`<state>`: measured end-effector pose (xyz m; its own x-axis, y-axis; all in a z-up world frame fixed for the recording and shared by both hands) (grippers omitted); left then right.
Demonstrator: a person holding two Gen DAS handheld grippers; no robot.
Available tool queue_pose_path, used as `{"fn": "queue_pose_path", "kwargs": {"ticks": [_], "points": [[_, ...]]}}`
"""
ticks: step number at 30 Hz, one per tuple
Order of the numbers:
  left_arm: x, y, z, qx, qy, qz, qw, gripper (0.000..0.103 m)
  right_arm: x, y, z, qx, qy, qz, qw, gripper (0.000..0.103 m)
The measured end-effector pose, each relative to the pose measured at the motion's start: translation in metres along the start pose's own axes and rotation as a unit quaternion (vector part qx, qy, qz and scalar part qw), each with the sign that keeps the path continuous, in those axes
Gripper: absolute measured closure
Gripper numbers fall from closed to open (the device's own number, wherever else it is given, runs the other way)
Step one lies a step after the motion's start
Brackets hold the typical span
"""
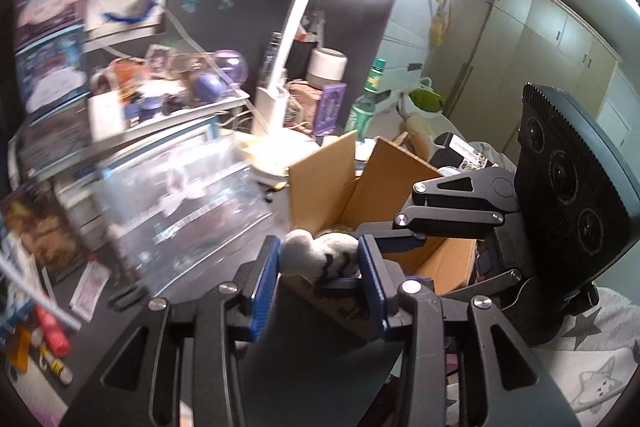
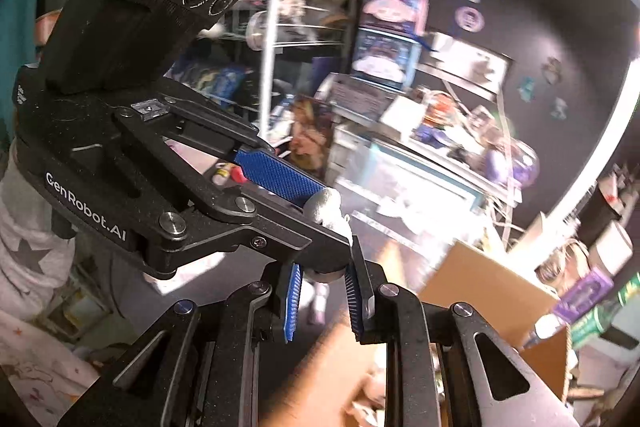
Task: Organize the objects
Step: 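Carry the plush into the box and open both grippers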
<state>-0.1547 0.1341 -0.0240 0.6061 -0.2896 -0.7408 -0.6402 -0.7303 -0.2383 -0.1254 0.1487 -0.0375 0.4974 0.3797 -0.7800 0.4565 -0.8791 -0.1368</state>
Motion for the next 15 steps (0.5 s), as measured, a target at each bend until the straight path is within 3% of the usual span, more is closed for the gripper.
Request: {"fn": "queue_pose_path", "kwargs": {"ticks": [15], "points": [[-0.040, -0.058, 0.080, 0.058, 0.053, 0.034, 0.9963, 0.066, 0.048, -0.086, -0.033, 0.050, 0.043, 0.058, 0.996, 0.088]]}}
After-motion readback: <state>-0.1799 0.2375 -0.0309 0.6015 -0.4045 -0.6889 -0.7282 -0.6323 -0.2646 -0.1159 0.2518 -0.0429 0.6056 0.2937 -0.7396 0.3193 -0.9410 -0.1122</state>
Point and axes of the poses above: each gripper's, at about its wrist camera, not at the fingertips, and z roughly the way its jaws point, y to its left, x to its underside, the point moved 9 cm from there along z, roughly the way its jaws point, and after that the axes turned 1 degree about z, right-handed, at the moved point
